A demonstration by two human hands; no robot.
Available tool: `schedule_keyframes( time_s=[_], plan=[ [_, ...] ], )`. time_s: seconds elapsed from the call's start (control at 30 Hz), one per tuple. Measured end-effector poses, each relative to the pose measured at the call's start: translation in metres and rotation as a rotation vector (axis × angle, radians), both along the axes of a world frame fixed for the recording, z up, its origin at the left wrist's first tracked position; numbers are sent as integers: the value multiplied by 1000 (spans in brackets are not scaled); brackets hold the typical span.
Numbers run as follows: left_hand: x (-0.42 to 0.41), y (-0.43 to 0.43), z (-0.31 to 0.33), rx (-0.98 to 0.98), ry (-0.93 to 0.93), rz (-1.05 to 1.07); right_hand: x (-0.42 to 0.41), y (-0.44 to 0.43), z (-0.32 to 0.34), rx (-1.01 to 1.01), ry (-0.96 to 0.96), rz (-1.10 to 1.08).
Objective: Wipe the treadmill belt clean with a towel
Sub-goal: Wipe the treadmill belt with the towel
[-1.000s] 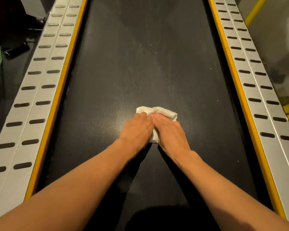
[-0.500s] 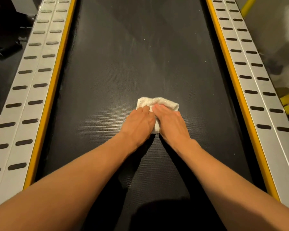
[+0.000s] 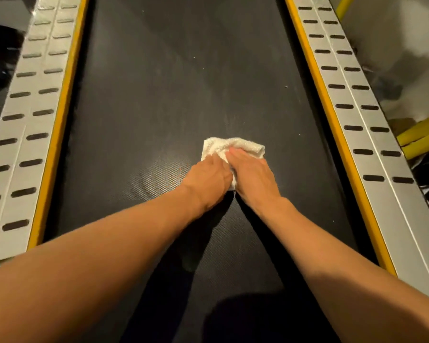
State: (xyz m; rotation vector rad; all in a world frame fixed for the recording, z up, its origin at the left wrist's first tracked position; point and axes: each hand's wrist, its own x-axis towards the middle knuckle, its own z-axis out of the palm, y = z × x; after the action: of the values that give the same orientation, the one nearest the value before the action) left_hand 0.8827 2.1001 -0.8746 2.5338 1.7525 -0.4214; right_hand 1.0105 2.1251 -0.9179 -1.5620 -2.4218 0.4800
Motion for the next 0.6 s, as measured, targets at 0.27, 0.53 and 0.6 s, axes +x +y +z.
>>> schedule_keyframes(
  time_s=[0.27,0.53,0.6],
  plan=[
    [25,-3,3,38,-88,61,15,-4,15,-18,39,-86],
    [47,-14,-11,-31,-39,-55,50,-30,17,-100,9,-159],
    [53,-8,-13,-75,-80,-29,61,-15,19,-146,23,-234]
  ],
)
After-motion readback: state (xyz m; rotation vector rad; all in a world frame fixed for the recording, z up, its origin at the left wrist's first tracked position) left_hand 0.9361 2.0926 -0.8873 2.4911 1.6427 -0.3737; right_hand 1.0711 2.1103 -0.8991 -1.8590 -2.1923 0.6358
